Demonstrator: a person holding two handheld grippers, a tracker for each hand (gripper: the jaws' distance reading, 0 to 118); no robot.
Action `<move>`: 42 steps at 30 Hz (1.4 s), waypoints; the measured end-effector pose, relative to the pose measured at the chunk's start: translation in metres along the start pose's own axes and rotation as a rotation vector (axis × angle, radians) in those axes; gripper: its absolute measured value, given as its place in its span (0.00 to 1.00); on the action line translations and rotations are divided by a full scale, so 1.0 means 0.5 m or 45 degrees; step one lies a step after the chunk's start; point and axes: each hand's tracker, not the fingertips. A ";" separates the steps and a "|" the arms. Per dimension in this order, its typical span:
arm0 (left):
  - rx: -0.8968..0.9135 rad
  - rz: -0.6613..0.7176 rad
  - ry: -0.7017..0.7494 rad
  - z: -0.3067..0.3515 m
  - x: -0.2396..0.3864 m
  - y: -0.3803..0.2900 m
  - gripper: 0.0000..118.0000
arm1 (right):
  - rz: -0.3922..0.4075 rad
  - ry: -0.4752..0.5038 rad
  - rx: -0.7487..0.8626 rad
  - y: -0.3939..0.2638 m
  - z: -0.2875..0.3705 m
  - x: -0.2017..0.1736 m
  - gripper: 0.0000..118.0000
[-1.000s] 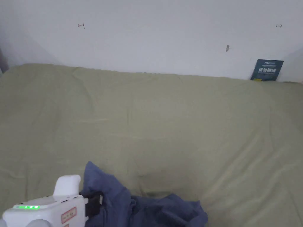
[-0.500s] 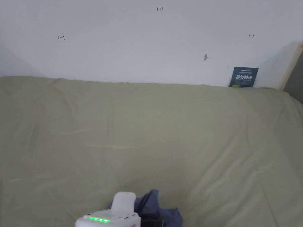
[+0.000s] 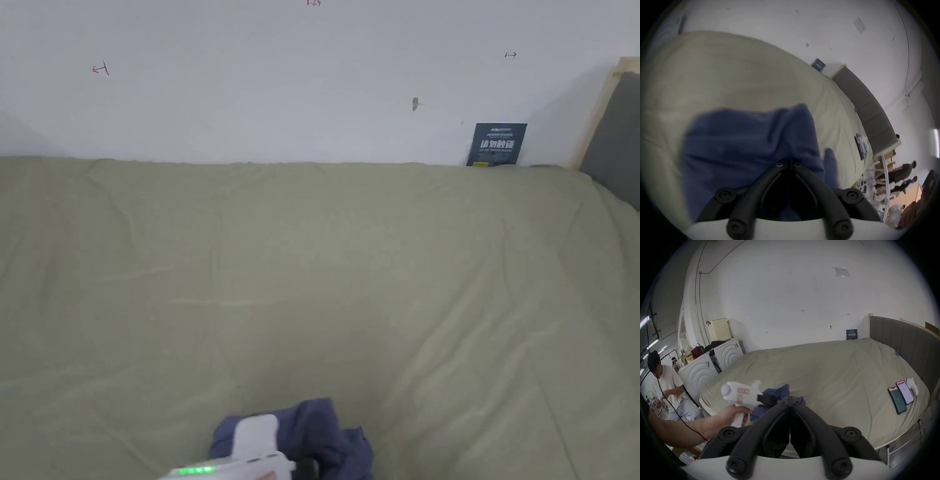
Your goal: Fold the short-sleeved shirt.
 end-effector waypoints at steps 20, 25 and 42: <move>0.205 -0.035 0.066 0.265 -0.181 0.012 1.00 | -0.533 0.251 -0.749 -0.160 -0.578 0.097 0.00; -0.004 0.457 -0.371 0.150 -0.320 0.008 1.00 | -0.723 0.333 -0.663 -0.164 -0.547 0.134 0.00; 0.047 0.164 -0.146 0.121 -0.221 0.036 0.20 | -0.640 0.307 -0.552 -0.133 -0.436 0.157 0.00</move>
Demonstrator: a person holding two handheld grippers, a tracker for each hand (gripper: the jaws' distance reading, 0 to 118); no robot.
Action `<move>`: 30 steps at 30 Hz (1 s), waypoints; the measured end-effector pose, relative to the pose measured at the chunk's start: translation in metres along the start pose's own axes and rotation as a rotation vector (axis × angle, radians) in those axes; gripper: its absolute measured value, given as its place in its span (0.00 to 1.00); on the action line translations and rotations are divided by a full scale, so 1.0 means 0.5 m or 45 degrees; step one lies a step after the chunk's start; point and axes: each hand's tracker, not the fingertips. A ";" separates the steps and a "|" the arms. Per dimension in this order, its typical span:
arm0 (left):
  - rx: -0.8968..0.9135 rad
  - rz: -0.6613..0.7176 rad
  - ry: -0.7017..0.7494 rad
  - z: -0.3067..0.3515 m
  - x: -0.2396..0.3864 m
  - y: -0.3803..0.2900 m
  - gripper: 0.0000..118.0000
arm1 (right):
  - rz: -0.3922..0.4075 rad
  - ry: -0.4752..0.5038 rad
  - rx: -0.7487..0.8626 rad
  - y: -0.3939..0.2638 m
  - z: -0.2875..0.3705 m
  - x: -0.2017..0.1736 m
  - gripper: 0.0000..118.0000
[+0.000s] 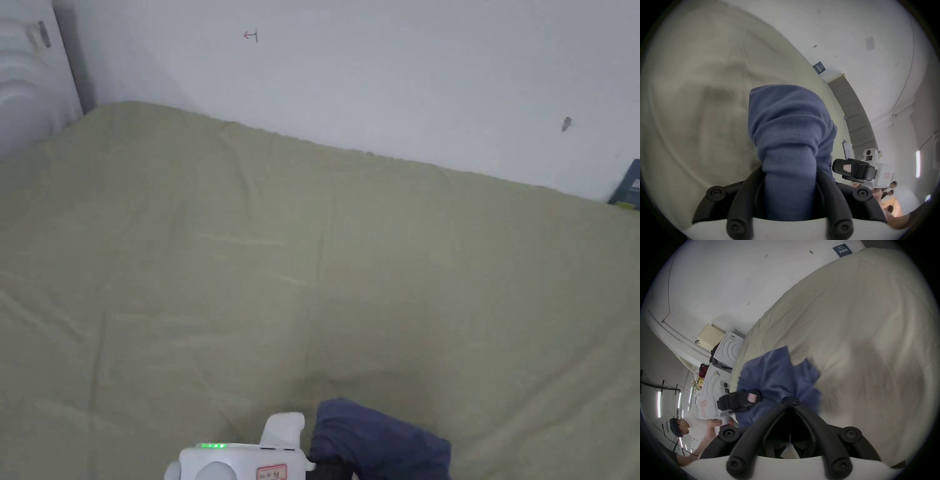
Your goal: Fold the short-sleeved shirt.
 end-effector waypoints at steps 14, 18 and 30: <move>-0.020 -0.072 0.724 0.544 -0.467 0.257 0.20 | 0.125 -0.092 -0.040 -0.057 0.055 -0.078 0.00; 0.003 0.100 0.651 0.568 -0.578 0.241 0.74 | 0.149 -0.112 -0.058 -0.065 0.047 -0.103 0.00; 0.418 -0.179 1.032 0.789 -0.321 0.134 0.84 | 0.377 -0.128 0.079 -0.039 0.118 -0.196 0.00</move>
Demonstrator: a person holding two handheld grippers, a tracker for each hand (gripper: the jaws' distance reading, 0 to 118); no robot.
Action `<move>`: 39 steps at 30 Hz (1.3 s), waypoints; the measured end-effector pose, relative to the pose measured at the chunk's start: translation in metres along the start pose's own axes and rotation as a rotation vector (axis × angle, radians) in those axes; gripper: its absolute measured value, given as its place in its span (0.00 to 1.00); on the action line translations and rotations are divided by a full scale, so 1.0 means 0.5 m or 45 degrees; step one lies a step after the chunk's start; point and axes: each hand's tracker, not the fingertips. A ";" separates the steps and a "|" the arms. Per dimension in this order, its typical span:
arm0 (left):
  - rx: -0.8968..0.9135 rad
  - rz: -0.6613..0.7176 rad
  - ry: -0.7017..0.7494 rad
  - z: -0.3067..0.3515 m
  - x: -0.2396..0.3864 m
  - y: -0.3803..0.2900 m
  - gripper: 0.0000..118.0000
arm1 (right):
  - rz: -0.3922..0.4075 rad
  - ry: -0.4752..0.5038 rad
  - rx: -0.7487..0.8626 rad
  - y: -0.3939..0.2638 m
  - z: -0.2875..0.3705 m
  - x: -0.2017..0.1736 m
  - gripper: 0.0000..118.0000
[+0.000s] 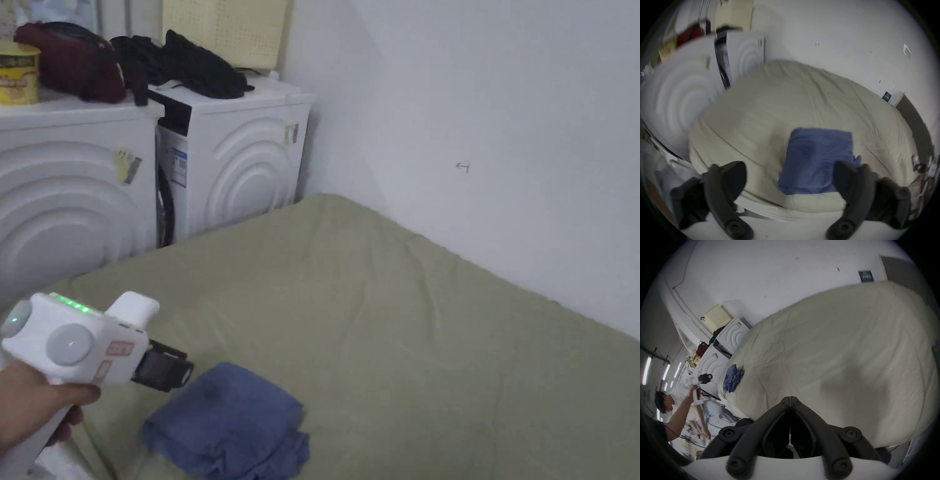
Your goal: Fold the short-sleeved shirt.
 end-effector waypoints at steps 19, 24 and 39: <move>1.123 -0.281 -0.283 0.469 0.729 -0.078 0.02 | 0.581 -0.555 0.995 0.148 0.356 -0.205 0.00; 1.036 -0.211 -0.357 0.487 0.742 -0.078 0.04 | 0.522 -0.503 0.963 0.117 0.360 -0.190 0.01; 1.014 -0.195 -0.332 0.462 0.741 -0.075 0.66 | 0.526 -0.496 0.981 0.123 0.365 -0.190 0.35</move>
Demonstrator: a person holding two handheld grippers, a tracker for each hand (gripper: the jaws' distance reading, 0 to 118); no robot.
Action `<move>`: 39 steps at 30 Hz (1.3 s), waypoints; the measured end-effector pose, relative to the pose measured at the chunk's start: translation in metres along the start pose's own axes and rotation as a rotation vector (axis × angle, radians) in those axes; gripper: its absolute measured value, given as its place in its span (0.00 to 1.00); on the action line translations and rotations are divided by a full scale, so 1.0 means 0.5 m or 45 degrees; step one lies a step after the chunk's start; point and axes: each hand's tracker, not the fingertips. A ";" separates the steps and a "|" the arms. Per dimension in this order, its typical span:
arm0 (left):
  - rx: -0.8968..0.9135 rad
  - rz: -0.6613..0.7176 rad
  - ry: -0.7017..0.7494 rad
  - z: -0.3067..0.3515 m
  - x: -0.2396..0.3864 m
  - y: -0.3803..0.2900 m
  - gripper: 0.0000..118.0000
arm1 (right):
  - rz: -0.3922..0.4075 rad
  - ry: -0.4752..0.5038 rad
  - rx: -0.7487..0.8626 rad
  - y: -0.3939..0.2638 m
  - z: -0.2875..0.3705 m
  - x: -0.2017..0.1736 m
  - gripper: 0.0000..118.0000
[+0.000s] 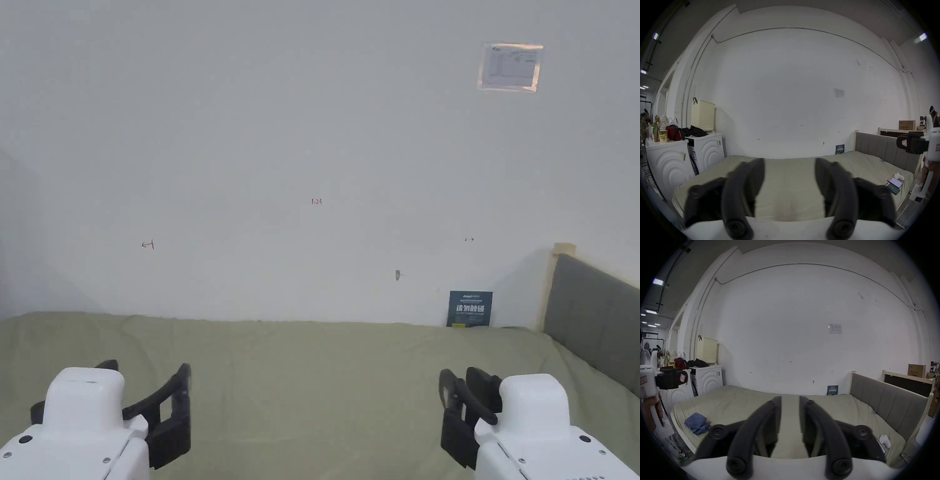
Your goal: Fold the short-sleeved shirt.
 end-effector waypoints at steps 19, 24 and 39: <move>-0.003 -0.003 0.028 -0.005 -0.006 0.002 1.00 | -0.182 0.005 -0.088 0.049 -0.021 -0.016 1.00; -0.008 -0.011 0.026 -0.007 -0.004 0.003 1.00 | -0.234 0.029 -0.131 0.063 -0.025 -0.005 1.00; -0.016 0.009 0.029 -0.009 0.001 0.000 1.00 | -0.194 -0.056 -0.136 0.067 -0.008 -0.030 1.00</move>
